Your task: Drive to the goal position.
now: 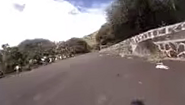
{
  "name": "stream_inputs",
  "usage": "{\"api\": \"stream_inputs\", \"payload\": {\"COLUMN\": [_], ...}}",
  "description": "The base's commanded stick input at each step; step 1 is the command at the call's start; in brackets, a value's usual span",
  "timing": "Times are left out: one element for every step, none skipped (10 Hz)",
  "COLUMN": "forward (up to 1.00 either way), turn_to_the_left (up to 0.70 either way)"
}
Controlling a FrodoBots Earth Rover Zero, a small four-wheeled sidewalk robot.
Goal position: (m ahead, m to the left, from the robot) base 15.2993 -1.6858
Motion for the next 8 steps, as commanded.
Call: {"api": "stream_inputs", "payload": {"forward": [0.85, 0.85, 0.85, 0.85, 0.85, 0.85, 0.85, 0.85], "turn_to_the_left": [0.0, 0.0, 0.0, 0.0, 0.0, 0.0, 0.0, 0.0]}}
